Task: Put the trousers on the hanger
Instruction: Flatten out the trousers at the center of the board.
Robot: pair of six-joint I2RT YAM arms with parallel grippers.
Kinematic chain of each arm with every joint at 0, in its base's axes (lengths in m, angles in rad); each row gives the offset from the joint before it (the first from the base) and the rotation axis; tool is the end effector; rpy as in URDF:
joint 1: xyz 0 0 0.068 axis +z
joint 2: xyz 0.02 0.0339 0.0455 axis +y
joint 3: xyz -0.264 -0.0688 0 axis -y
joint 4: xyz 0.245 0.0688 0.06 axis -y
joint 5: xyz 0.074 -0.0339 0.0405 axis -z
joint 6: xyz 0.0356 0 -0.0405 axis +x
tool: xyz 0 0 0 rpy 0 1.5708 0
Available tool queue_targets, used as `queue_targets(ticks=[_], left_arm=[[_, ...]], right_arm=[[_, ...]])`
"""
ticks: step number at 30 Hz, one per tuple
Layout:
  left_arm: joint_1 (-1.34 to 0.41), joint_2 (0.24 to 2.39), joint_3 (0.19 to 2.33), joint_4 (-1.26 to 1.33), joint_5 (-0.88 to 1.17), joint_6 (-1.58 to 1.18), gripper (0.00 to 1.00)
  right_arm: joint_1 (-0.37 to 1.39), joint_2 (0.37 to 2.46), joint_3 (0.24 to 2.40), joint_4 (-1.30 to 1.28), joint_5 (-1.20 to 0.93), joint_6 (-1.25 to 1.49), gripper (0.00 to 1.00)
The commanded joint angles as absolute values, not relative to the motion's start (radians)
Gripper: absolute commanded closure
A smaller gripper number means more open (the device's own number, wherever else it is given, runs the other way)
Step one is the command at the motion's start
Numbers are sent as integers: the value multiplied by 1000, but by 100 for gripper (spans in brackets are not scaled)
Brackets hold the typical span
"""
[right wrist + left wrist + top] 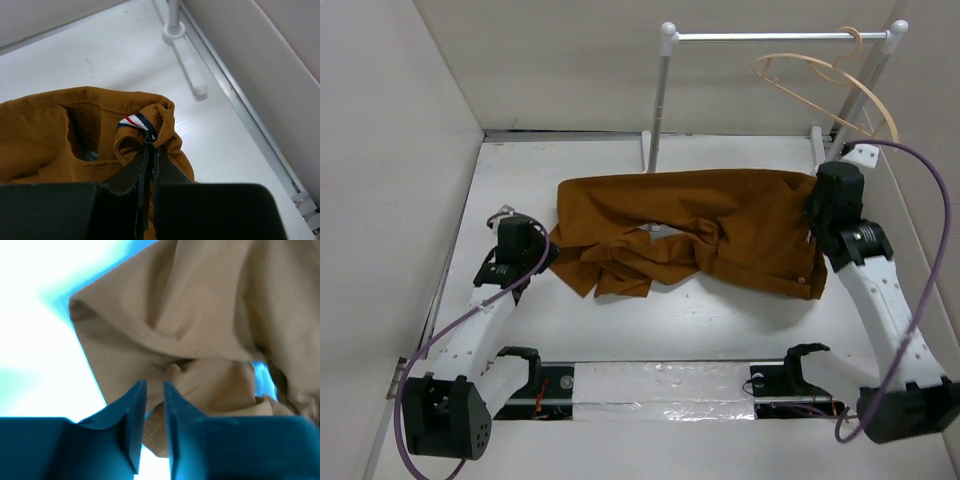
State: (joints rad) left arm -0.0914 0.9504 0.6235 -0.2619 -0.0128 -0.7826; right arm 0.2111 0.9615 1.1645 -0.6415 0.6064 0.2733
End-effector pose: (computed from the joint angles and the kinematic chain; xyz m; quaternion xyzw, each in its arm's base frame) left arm 0.2081 -0.0186 0.2456 -0.3016 0.8287 -0.1944 0.4296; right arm 0.1903 0.0200 0.3943 0.1851 0.8001 -0.1219 0.5574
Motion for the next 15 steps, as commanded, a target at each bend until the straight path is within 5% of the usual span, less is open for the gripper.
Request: queue_targets(ticks=[1,6,7,10,15], left_arm=[[-101,946,623,-265,49,-745,76],[-101,972,604,-238,9,-767,52],[-101,992,607,-238,-21,-770,49],[-101,1037,606,-221,-14,-787,49],[-101,1113,584,-163,-5,-815,53]], right_arm=[[105,1101,1135,-366,549,192,100],[43,1279,1215,-342,528,192,89],[43,1296,1230,-342,519,184,67],[78,1299,1296,-428,488,186,31],[204,1083,1163,-423,381,175,27]])
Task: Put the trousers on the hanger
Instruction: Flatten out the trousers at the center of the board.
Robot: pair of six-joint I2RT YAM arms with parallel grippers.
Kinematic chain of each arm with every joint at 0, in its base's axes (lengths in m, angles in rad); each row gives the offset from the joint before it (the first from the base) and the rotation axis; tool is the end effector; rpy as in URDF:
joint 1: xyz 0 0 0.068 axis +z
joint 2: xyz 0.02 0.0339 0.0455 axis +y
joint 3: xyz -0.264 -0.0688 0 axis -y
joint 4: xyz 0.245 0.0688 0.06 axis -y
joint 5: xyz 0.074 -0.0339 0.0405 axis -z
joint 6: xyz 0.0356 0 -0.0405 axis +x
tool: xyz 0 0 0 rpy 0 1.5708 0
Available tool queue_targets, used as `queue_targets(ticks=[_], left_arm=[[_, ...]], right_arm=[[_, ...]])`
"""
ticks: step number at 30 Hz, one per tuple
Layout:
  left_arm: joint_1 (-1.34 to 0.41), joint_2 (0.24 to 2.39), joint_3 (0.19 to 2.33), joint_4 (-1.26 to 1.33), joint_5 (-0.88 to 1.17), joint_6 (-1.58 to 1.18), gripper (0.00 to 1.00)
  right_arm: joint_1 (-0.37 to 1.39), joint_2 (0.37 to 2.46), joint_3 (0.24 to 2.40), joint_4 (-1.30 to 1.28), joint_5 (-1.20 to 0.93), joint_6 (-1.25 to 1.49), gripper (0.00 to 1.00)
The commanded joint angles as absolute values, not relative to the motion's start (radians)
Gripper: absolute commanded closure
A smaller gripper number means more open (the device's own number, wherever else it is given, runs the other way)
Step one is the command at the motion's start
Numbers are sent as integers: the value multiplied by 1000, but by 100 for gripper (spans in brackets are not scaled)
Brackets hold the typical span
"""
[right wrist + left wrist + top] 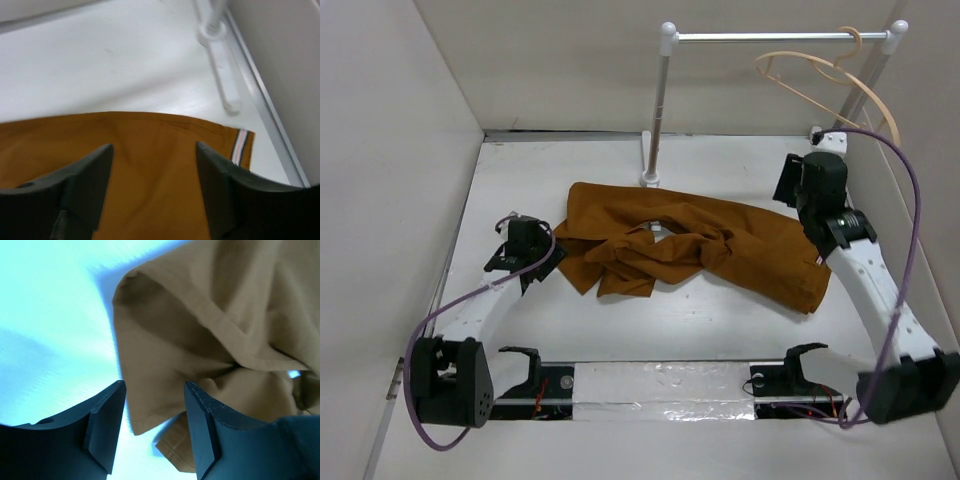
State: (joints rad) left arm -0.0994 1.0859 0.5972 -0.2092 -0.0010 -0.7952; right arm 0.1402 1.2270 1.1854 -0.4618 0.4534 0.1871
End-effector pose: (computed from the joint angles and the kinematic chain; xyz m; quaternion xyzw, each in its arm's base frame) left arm 0.2243 -0.0223 0.2146 -0.3092 0.8519 -0.1824 0.3813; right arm 0.2707 0.0225 0.3607 0.1340 0.8360 -0.1102 0.5206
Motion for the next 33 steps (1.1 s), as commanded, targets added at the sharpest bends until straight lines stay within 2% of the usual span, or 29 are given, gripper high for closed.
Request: queue_targets(ticks=[1,2,3,4,6,9,10,12,13,14,15,16,20,21,22,23,24,27,29,32,33], left_arm=[[-101,1150,589,-169,-5,-818,54],[-101,1163,589,-172,-5,-819,54],[-101,1172,577,-161,-5,-830,54],[-101,1187,568,-150,-5,-834,54],[-101,1204,554,-129,-14,-845,53],[-101,1278,572,-106,-21,-845,53],[-101,1322,580,-101,-23,-844,53],[-101,1360,600,-94,-28,-847,56],[-101,1394,603,-78,-29,-848,59],[-101,1410,609,-74,-37,-850,68],[-101,1420,630,-74,-66,-847,94],[-101,1431,649,-95,-89,-845,100],[-101,1370,869,-231,-214,-773,100],[-101,1347,993,-280,-283,-725,100],[-101,1306,1055,-297,-316,-698,100],[-101,1289,1121,-311,-351,-669,100],[-101,1276,1244,-334,-406,-619,100],[-120,1253,1429,-369,-477,-552,100],[-155,1240,1457,-367,-521,-494,100],[-167,1155,1303,-305,-574,-460,100],[-167,1128,1158,-264,-581,-468,82]], right_arm=[[233,1013,1143,-437,336,178,38],[297,981,1125,-461,307,179,49],[333,953,1077,-468,272,181,67],[371,910,1057,-491,211,181,95],[498,882,1026,-528,195,205,100],[644,845,973,-577,199,259,96],[673,836,947,-581,205,273,86],[724,813,922,-584,215,310,72],[724,808,910,-584,228,322,60],[735,804,878,-581,236,336,55],[735,798,862,-580,238,344,52],[726,798,848,-578,236,350,49],[695,824,781,-549,175,353,47],[695,830,770,-548,169,353,49],[695,837,769,-543,160,353,55],[695,841,767,-529,156,353,57],[695,844,769,-523,155,351,58],[695,847,773,-483,137,338,58],[695,857,781,-468,126,325,55],[695,879,802,-488,118,313,52],[695,888,805,-494,117,313,52]])
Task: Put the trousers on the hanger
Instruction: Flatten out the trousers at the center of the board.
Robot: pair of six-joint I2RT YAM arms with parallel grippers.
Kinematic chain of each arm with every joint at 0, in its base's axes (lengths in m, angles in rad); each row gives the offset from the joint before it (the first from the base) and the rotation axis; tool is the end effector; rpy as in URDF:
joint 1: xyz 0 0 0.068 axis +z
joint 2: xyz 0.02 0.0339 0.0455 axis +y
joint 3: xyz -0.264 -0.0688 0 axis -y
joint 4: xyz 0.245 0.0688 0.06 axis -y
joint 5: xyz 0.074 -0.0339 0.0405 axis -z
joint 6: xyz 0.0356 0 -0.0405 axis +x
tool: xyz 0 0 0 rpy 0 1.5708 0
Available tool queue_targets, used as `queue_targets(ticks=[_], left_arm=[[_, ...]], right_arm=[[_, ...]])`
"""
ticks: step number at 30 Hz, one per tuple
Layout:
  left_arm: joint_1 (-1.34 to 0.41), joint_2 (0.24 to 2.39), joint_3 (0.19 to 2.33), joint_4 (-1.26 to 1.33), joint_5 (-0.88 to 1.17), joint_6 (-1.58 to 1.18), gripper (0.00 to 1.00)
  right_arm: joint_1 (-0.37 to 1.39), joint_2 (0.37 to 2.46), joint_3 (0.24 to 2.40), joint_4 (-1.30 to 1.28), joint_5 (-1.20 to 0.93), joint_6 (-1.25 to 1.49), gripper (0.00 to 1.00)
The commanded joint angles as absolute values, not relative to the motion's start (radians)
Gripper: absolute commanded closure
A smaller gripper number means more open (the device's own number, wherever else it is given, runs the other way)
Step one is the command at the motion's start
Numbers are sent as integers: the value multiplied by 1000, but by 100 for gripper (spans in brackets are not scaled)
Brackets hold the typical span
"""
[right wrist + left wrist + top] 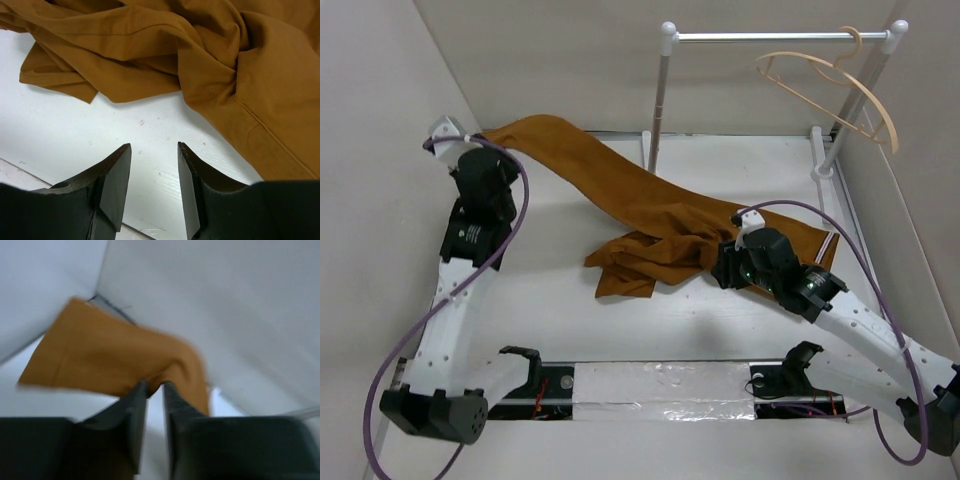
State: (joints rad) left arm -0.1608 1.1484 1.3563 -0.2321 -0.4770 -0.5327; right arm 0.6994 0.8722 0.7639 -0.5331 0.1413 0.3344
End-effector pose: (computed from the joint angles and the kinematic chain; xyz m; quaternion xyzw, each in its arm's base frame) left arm 0.2442 -0.0230 0.4610 -0.2907 0.6529 -0.0717 0.6958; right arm 0.1469 0.1171 0.2835 -0.1307 0.8827 0.1661 0.4198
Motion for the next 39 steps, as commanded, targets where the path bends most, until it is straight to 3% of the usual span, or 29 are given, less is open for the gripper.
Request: queue_targets(ticks=[1,3,12,15,16,17,20,25,28,29,31,33,39], left_arm=[[-152,1082,1094,-258,-581,-483,73],[-97,1055,944,-274,-542,-567,61],[-46,980,727,-336,-396,-729,54],[-46,942,680,-348,-307,-749,54],[-46,921,669,-350,-276,-756,55],[-69,910,655,-347,-246,-761,56],[-139,882,601,-338,-160,-805,63],[-258,853,502,-339,55,-860,95],[-336,793,431,-360,117,-932,98],[-353,779,414,-364,123,-949,98],[-394,765,375,-332,129,-982,87],[-416,793,367,-284,156,-991,72],[-555,959,449,-152,91,-1015,48]], right_arm=[[695,891,804,-495,109,310,51],[695,891,799,-497,107,305,51],[663,880,833,-543,92,241,53],[652,877,854,-584,84,222,70],[652,874,857,-591,83,218,88],[652,868,856,-600,81,209,97],[641,858,847,-598,66,198,100],[641,862,879,-614,8,195,100],[641,861,888,-618,8,193,100],[641,862,890,-608,8,195,100],[641,877,890,-597,-23,198,100],[641,896,890,-578,-47,201,97],[650,953,902,-555,-106,199,72]])
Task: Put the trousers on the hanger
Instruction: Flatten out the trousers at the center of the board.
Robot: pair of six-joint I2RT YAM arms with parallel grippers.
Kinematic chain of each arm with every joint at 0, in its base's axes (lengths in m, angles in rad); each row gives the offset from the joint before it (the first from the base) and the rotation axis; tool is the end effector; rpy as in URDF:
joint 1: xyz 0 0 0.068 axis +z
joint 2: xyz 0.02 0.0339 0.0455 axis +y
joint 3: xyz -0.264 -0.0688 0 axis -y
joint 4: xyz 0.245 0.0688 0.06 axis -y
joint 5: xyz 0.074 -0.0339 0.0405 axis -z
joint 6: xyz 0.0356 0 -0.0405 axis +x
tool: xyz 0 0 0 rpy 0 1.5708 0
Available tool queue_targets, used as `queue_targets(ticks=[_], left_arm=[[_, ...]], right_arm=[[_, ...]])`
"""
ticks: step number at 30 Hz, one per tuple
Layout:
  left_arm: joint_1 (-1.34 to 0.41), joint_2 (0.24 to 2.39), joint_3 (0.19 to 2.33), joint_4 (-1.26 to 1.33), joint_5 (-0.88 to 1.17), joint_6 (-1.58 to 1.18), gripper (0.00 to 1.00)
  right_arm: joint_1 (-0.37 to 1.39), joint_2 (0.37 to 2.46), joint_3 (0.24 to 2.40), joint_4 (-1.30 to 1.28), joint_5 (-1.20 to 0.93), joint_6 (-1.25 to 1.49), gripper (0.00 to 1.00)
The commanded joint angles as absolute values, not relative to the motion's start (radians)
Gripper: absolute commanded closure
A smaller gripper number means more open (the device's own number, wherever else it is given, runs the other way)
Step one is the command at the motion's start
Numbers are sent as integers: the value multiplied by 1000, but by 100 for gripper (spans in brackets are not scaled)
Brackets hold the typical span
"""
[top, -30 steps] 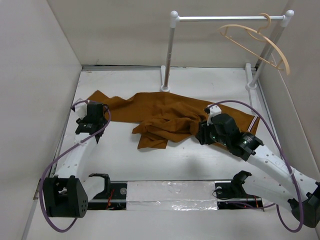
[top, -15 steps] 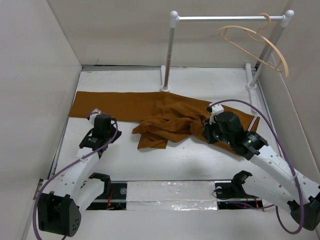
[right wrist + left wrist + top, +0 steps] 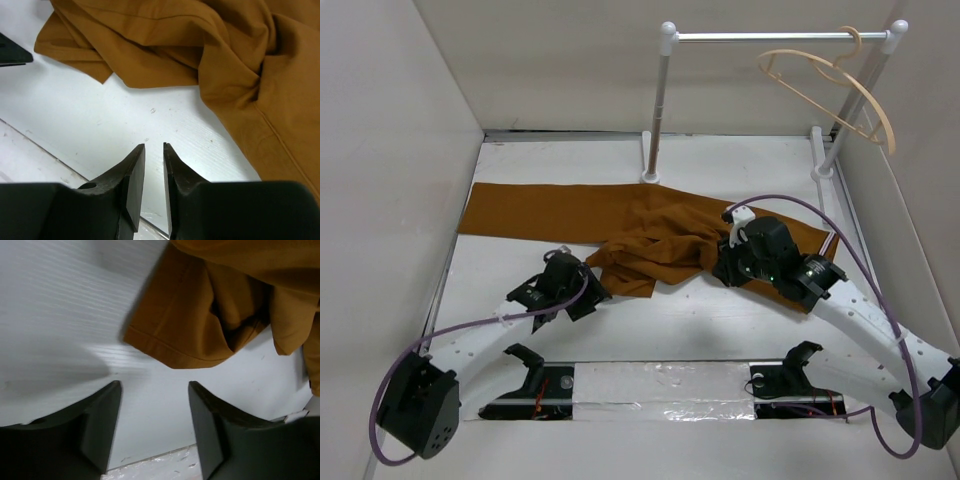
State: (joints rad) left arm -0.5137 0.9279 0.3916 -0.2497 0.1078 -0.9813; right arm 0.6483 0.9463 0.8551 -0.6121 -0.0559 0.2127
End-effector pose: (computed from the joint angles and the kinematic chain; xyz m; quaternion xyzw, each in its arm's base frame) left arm 0.1551 -0.0919 0.1738 -0.1937 0.9023 -0.2961 0.2462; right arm 0.1571 0.1215 0.2943 -0.2075 0.8831 0.1984 0.3712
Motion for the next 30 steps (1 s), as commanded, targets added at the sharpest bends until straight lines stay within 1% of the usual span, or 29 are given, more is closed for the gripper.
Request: queue_targets(ticks=[1,2,4,5,9,10,12,13,14,15,16,17,18,19,20,21,22,23,24,26,30], left_arm=[[-555,980,449,-125,87,-1026,43],[-566,988,445,-109,80,-1051,41],[-566,1017,428,-51,66,-1065,40],[-566,1032,428,-40,55,-1069,40],[-566,1109,463,-12,-53,-1060,43],[-566,1133,478,-6,-70,-1057,46],[-566,1164,498,-5,-110,-1037,56],[-566,1193,535,-36,-129,-1029,78],[-566,1201,564,-73,-149,-1025,94],[-566,1200,598,-124,-196,-1011,100],[-566,1172,676,-217,-221,-967,100],[-566,1148,716,-263,-251,-945,100],[-566,1084,797,-364,-326,-901,100],[-566,1051,837,-418,-368,-900,100],[-566,1016,879,-463,-412,-859,100],[-566,985,915,-510,-499,-841,100],[-566,935,996,-599,-543,-822,100],[-566,916,1038,-642,-592,-795,100],[-557,902,1078,-688,-688,-785,100],[-548,873,1178,-787,-764,-767,100],[-537,853,1259,-865,-902,-744,100]], right_arm=[[660,954,902,-557,-106,199,70],[660,954,900,-561,-106,199,67],[660,948,896,-563,-107,202,65],[660,943,893,-564,-106,206,63],[660,925,867,-563,-106,227,62],[660,917,864,-563,-107,230,61],[660,913,859,-563,-104,238,62],[660,910,854,-563,-103,239,61],[660,904,854,-568,-95,242,62],[660,900,856,-572,-88,247,62],[660,897,862,-578,-80,247,62],[660,887,864,-584,-62,248,64],[660,881,868,-597,-49,249,68],[650,881,868,-597,-49,249,68],[650,879,874,-607,-43,247,71],[640,879,876,-610,-38,244,74],[628,882,877,-614,-35,244,77],[627,887,877,-626,-31,244,80],[614,893,877,-627,-29,247,82],[601,897,871,-621,-38,249,89],[580,908,859,-607,-78,239,89]])
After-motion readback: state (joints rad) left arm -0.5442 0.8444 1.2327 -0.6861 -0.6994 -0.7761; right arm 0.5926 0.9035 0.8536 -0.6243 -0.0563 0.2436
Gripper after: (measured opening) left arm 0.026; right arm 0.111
